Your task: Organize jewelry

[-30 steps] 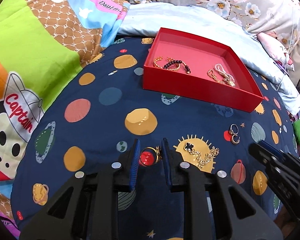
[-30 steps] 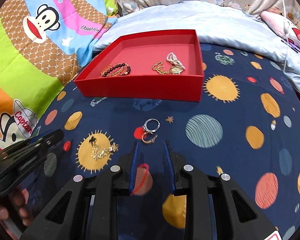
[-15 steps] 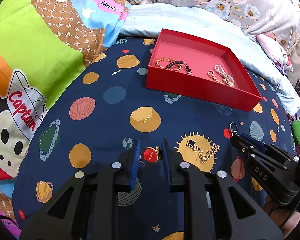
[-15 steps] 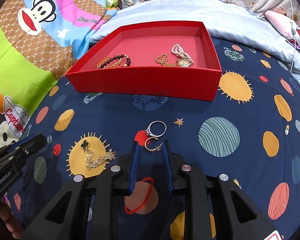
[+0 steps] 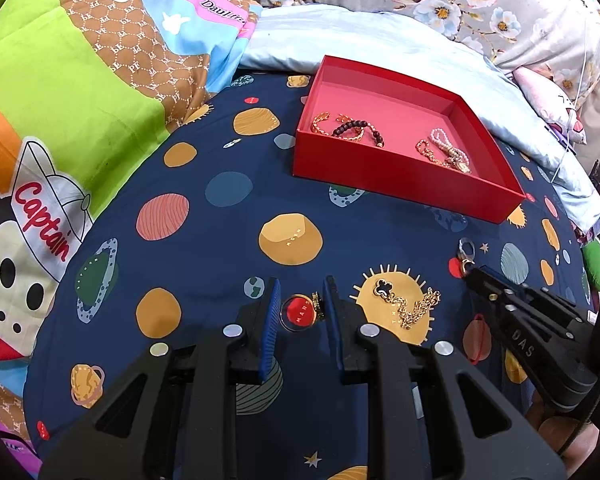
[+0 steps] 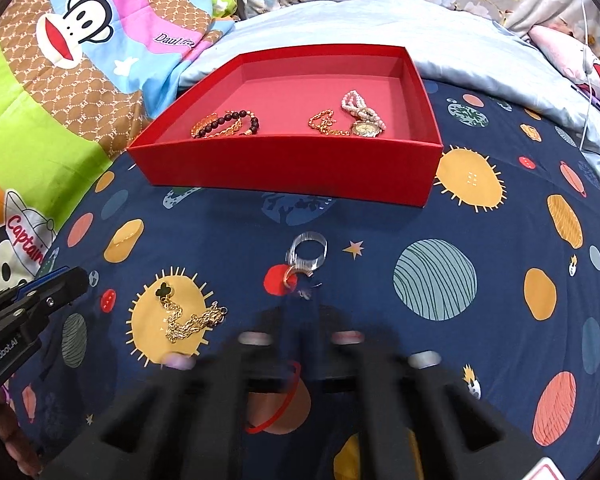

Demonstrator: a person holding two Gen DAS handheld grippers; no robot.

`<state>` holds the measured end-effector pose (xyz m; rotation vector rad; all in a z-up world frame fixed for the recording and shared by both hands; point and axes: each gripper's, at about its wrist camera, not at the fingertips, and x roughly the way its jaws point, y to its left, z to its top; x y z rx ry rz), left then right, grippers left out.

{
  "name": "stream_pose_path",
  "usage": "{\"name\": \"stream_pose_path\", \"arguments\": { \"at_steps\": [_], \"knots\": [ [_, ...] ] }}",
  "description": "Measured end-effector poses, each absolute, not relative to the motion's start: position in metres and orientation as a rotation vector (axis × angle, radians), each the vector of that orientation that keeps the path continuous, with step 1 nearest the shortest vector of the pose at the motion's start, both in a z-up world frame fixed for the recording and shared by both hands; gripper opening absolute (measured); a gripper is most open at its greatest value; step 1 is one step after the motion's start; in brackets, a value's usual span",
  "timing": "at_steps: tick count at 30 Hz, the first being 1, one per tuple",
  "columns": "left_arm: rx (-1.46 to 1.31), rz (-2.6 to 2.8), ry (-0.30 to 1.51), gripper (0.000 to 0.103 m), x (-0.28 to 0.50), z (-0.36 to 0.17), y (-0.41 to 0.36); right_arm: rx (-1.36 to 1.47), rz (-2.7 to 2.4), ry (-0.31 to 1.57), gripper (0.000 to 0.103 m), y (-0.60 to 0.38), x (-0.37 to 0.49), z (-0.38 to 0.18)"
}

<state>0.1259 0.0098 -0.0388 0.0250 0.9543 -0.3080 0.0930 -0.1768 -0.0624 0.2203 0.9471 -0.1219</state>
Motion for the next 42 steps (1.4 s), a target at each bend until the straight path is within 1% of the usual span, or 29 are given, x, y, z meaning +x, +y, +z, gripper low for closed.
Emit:
{"name": "stream_pose_path", "arguments": {
  "at_steps": [6, 7, 8, 10, 13, 15, 16, 17, 21, 22, 24, 25, 34, 41, 42],
  "knots": [
    [0.024, -0.312, 0.95, 0.021, 0.126, -0.036, 0.008, 0.232, -0.121, 0.947, 0.0, -0.181, 0.089, -0.062],
    [0.027, -0.311, 0.949, 0.021, 0.127, -0.036, 0.008, 0.237, -0.124, 0.943, 0.002, -0.182, 0.088, -0.061],
    [0.027, -0.309, 0.949, 0.021, 0.127, -0.036, 0.008, 0.242, -0.122, 0.939, 0.007, -0.182, 0.087, -0.06],
    [0.024, -0.307, 0.953, 0.021, 0.127, -0.036, 0.009, 0.245, -0.123, 0.938, 0.01, -0.183, 0.091, -0.059],
    [0.026, -0.307, 0.953, 0.021, 0.127, -0.036, 0.008, 0.237, -0.122, 0.933, 0.01, -0.183, 0.099, -0.057],
    [0.026, -0.308, 0.952, 0.021, 0.127, -0.036, 0.008, 0.226, -0.122, 0.93, 0.017, -0.181, 0.105, -0.056],
    [0.024, -0.309, 0.951, 0.021, 0.127, -0.036, 0.008, 0.223, -0.12, 0.931, 0.026, -0.181, 0.108, -0.056],
    [0.023, -0.309, 0.952, 0.021, 0.128, -0.035, 0.009, 0.22, -0.115, 0.931, 0.032, -0.179, 0.113, -0.057],
    [0.023, -0.309, 0.953, 0.021, 0.129, -0.036, 0.009, 0.208, -0.109, 0.943, 0.033, -0.175, 0.123, -0.063],
    [0.023, -0.308, 0.954, 0.021, 0.129, -0.036, 0.009, 0.204, -0.112, 0.942, 0.031, -0.174, 0.124, -0.064],
    [0.022, -0.308, 0.956, 0.021, 0.131, -0.036, 0.009, 0.189, -0.124, 0.937, 0.025, -0.174, 0.125, -0.064],
    [0.022, -0.308, 0.957, 0.021, 0.131, -0.036, 0.009, 0.188, -0.127, 0.936, 0.02, -0.174, 0.125, -0.064],
    [0.019, -0.316, 0.953, 0.021, 0.132, -0.036, 0.007, 0.219, -0.12, 0.921, 0.019, -0.18, 0.121, -0.059],
    [0.018, -0.337, 0.92, 0.021, 0.14, -0.017, -0.001, 0.238, -0.112, 0.852, 0.019, -0.192, 0.116, -0.026],
    [0.015, -0.343, 0.91, 0.02, 0.143, -0.012, -0.003, 0.241, -0.111, 0.841, 0.019, -0.196, 0.118, -0.02]
  ]
}}
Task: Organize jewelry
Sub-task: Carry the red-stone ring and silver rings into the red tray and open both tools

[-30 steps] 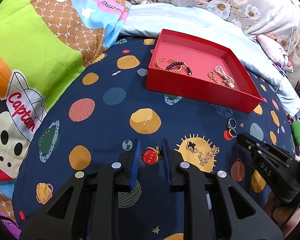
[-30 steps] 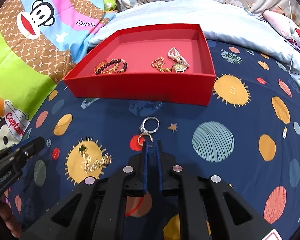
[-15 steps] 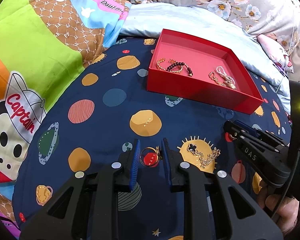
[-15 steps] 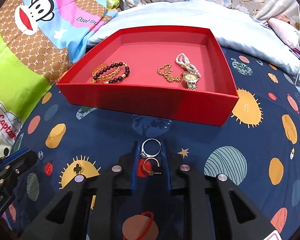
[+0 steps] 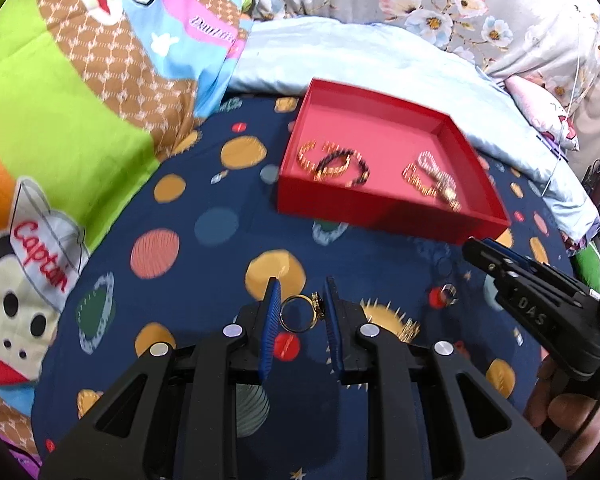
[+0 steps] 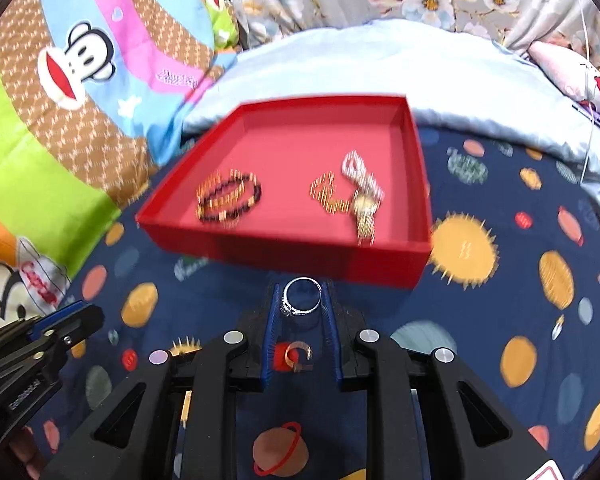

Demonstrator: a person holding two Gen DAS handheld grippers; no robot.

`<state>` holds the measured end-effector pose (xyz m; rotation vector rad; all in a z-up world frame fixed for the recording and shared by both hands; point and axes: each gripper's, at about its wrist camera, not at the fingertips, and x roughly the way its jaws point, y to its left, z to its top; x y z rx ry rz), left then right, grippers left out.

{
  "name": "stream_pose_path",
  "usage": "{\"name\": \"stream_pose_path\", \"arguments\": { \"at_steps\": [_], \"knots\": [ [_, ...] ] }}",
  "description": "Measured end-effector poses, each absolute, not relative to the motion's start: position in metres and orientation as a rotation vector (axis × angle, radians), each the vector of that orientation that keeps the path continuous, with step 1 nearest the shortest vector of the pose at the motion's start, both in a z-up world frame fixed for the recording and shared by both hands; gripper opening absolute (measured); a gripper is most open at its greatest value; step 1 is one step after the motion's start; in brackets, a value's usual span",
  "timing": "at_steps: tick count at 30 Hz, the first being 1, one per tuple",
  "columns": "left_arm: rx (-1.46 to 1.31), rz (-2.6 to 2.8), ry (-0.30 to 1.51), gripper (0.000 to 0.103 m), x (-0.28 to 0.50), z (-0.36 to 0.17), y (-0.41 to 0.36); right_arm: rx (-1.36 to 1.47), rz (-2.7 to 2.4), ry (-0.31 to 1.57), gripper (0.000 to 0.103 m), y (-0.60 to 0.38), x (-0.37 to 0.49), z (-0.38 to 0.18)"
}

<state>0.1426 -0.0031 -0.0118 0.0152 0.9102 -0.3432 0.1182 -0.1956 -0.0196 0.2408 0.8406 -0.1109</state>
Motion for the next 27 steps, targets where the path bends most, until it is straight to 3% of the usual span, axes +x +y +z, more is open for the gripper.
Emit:
{"name": "stream_pose_path", "arguments": {
  "at_steps": [1, 2, 10, 17, 20, 24, 27],
  "knots": [
    [0.013, -0.35, 0.904, 0.008, 0.145, -0.008, -0.005, 0.244, -0.108, 0.83, 0.019, -0.2, 0.121, -0.014],
    [0.009, -0.362, 0.899, 0.003, 0.149, -0.003, -0.007, 0.246, -0.107, 0.821, 0.019, -0.204, 0.124, -0.008],
    [-0.002, -0.391, 0.84, 0.003, 0.179, 0.025, -0.019, 0.237, -0.115, 0.777, 0.019, -0.222, 0.146, 0.015],
    [-0.036, -0.353, 0.891, 0.004, 0.177, 0.003, 0.003, 0.251, -0.11, 0.785, 0.019, -0.216, 0.133, 0.006],
    [-0.05, -0.367, 0.949, 0.008, 0.177, -0.016, -0.002, 0.264, -0.106, 0.796, 0.02, -0.213, 0.127, 0.0],
    [-0.018, -0.402, 0.962, 0.032, 0.177, -0.033, -0.027, 0.269, -0.109, 0.805, 0.02, -0.213, 0.121, -0.003],
    [0.009, -0.415, 0.96, 0.033, 0.181, -0.042, -0.043, 0.271, -0.115, 0.808, 0.02, -0.216, 0.118, -0.004]
  ]
}}
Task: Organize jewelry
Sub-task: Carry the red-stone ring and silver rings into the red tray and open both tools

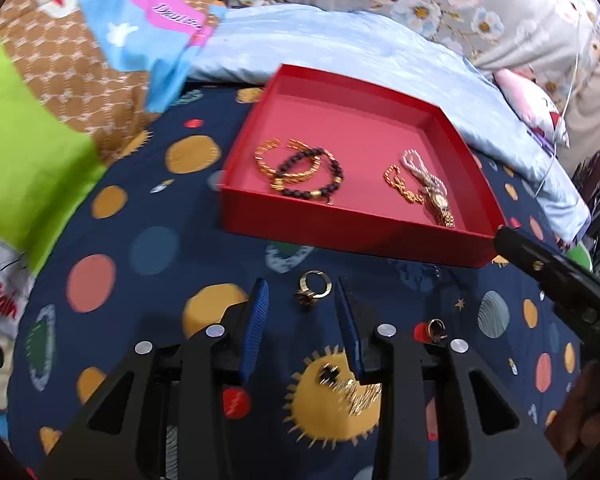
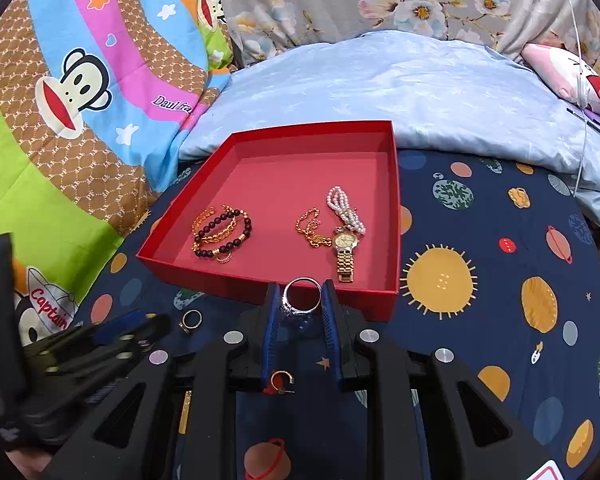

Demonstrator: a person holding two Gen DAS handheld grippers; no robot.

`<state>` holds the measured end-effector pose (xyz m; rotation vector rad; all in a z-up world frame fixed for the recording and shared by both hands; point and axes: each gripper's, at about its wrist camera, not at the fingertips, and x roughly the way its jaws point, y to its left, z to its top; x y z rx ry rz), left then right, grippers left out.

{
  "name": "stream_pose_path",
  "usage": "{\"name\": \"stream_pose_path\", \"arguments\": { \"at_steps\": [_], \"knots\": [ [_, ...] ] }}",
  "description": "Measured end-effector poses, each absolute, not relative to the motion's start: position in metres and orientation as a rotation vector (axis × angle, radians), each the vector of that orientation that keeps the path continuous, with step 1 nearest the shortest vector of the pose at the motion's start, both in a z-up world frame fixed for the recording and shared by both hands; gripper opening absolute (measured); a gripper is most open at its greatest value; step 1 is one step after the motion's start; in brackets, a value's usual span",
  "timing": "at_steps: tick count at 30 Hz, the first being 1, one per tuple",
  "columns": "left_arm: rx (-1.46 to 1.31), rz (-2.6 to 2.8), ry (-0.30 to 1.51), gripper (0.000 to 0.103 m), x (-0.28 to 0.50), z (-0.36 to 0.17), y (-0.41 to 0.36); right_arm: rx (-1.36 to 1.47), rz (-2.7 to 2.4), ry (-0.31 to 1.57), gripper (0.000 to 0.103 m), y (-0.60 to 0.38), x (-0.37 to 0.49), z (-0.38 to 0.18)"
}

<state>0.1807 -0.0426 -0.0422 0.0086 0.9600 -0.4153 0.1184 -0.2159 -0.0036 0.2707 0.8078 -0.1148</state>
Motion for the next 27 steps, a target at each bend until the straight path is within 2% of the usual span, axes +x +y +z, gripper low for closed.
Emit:
{"name": "stream_pose_path", "arguments": {
  "at_steps": [5, 7, 12, 19, 27],
  "knots": [
    [0.029, -0.403, 1.001, 0.031, 0.189, -0.062, -0.053, 0.27, -0.115, 0.808, 0.02, -0.219, 0.118, -0.003],
    [0.039, -0.411, 1.007, 0.02, 0.189, -0.066, -0.055, 0.273, -0.114, 0.808, 0.02, -0.219, 0.118, -0.003],
    [0.032, -0.416, 1.001, 0.012, 0.189, -0.067, -0.054, 0.272, -0.113, 0.808, 0.02, -0.219, 0.119, -0.004],
    [0.024, -0.431, 0.993, 0.012, 0.186, -0.061, -0.053, 0.273, -0.113, 0.804, 0.02, -0.218, 0.12, -0.002],
    [-0.001, -0.451, 0.916, 0.012, 0.185, -0.016, -0.046, 0.259, -0.108, 0.781, 0.02, -0.225, 0.131, 0.009]
  ]
}}
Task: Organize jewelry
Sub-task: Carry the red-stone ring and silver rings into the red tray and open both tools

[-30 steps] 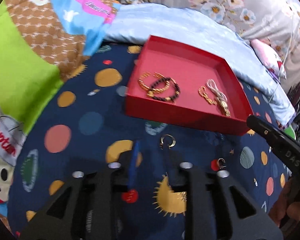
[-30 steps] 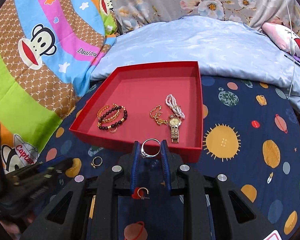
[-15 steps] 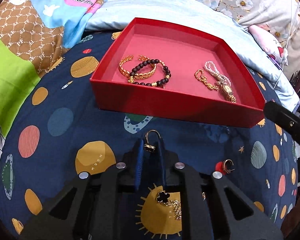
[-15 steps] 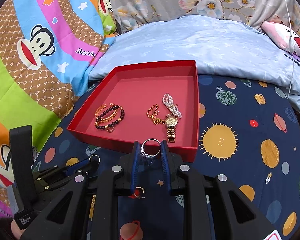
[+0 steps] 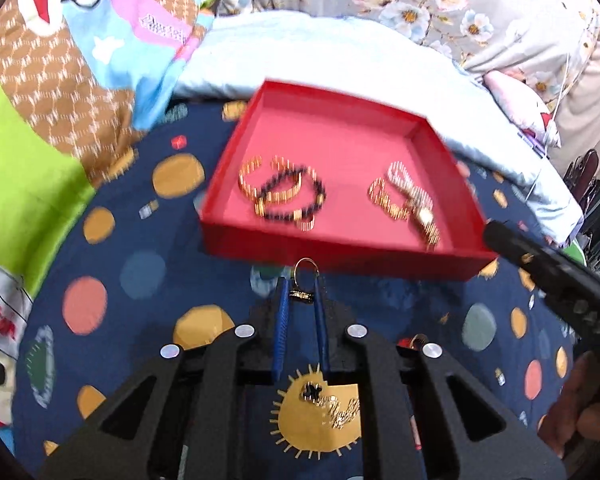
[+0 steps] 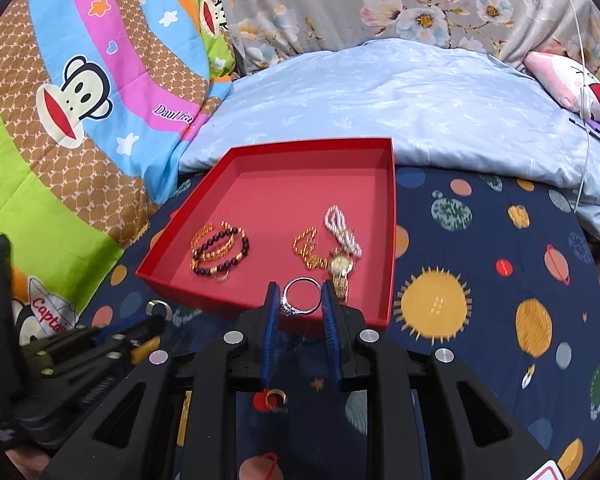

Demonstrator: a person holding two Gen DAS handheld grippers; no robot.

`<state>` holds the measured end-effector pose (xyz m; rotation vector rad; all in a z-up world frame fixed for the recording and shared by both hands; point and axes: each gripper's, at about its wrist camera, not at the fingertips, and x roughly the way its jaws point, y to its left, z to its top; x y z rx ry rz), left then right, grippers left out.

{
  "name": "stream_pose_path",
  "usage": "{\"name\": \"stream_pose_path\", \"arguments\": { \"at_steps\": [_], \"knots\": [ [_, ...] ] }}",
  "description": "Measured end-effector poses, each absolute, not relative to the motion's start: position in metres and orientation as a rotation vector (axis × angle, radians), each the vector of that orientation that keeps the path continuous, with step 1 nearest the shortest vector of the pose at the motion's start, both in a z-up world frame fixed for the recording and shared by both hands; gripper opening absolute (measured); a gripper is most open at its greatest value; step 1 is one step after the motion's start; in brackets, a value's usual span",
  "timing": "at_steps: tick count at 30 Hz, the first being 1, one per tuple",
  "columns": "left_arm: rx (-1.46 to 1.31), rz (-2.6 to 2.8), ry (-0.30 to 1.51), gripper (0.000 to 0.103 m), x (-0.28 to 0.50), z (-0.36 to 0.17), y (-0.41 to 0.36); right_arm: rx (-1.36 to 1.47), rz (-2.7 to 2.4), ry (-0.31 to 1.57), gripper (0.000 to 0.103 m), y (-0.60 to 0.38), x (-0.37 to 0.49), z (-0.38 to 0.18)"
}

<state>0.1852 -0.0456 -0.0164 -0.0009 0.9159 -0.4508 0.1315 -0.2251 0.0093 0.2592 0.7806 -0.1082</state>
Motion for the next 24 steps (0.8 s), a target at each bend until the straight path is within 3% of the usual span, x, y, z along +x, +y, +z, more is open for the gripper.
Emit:
{"name": "stream_pose_path", "arguments": {
  "at_steps": [13, 24],
  "knots": [
    [0.059, -0.457, 0.777, 0.012, 0.255, 0.036, -0.081, 0.223, -0.104, 0.762, 0.02, -0.253, 0.214, 0.025],
    [0.096, -0.436, 0.805, 0.012, 0.318, 0.014, -0.117, 0.229, -0.115, 0.812, 0.02, -0.269, 0.273, 0.002]
  ]
}}
